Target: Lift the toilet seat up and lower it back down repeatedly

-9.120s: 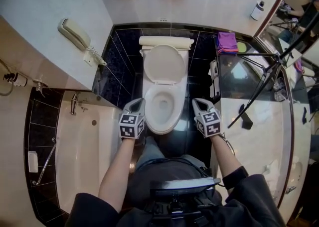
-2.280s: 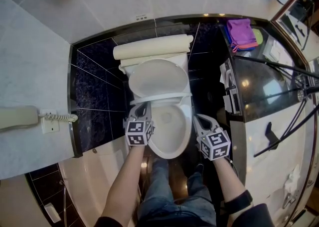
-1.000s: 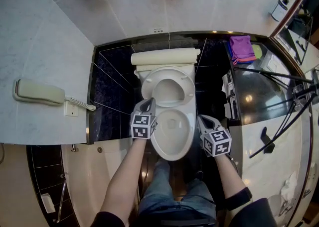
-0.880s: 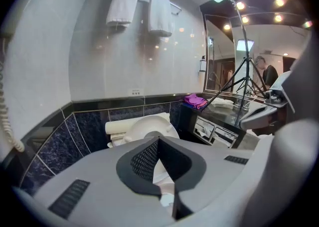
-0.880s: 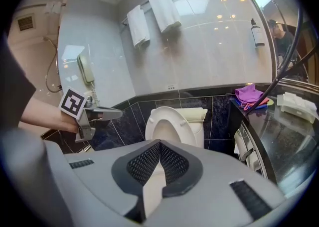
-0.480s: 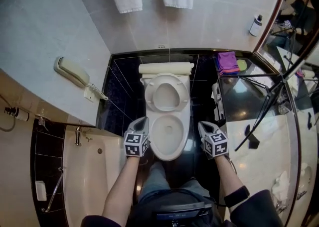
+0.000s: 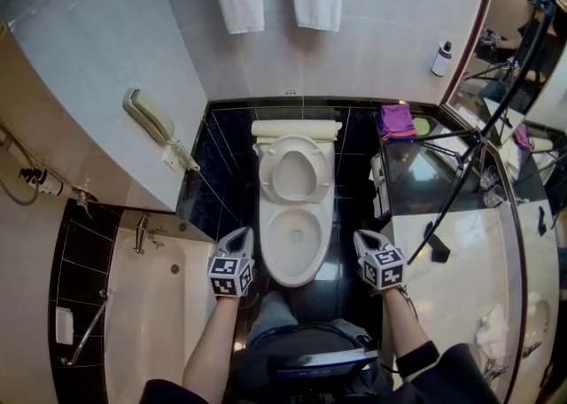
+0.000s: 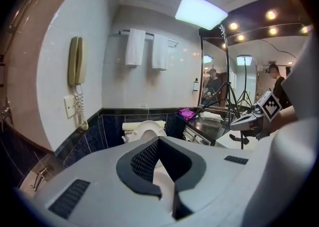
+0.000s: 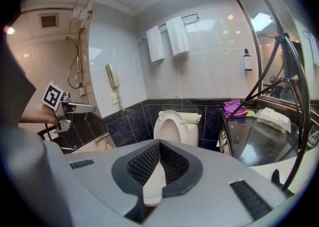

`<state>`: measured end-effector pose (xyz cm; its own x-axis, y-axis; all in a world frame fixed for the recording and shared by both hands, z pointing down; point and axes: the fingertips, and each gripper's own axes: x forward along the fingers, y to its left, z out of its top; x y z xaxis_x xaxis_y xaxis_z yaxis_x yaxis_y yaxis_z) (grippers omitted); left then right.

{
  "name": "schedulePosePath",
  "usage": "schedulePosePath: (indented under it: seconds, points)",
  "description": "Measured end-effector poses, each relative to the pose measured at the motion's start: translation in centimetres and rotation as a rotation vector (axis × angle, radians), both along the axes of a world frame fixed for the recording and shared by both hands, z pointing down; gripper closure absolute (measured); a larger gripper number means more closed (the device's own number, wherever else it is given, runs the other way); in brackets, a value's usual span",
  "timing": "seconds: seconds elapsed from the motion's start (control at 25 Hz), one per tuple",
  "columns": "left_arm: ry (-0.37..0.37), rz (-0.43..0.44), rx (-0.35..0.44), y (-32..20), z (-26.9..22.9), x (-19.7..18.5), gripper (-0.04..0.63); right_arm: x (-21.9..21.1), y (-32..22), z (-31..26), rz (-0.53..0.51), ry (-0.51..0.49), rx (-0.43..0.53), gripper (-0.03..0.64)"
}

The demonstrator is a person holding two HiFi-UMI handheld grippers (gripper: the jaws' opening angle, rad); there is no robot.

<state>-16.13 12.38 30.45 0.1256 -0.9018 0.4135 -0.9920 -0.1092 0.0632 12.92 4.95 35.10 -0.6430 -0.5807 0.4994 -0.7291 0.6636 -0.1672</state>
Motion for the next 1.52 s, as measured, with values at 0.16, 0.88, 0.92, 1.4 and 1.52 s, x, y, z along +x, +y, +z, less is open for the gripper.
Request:
schedulePosePath:
  seconds: [0.16,0.88,0.92,1.4,1.52]
  points:
    - [0.009,-0.004,-0.012,2.7,0.4,0.5,0.598,1.3,1.8,0.0,0.017,-0.007,-0.012,0.611]
    - [-0.026,-0.016,-0.019,3.3,1.1,1.5,0.598,2.7,1.6,1.4,0.029,-0.019,-0.037,0.609]
    - [-0.027,-0.014,-0.023,3.0,1.1,1.5,0.598,2.6,1.1,1.4,0.03,-0.006,-0.03,0.598]
    - [-0.039,0.069,-0.075,-7.3,3.2,0.3,0.598,-6.3,-11.5,-0.7,-0.137,0.263,0.147,0.453]
    - [-0.039,0.089,-0.092,-10.4,4.5,-0.3,0.598,-8.9,-15.9,0.2,-0.195,0.368,0.215,0.437]
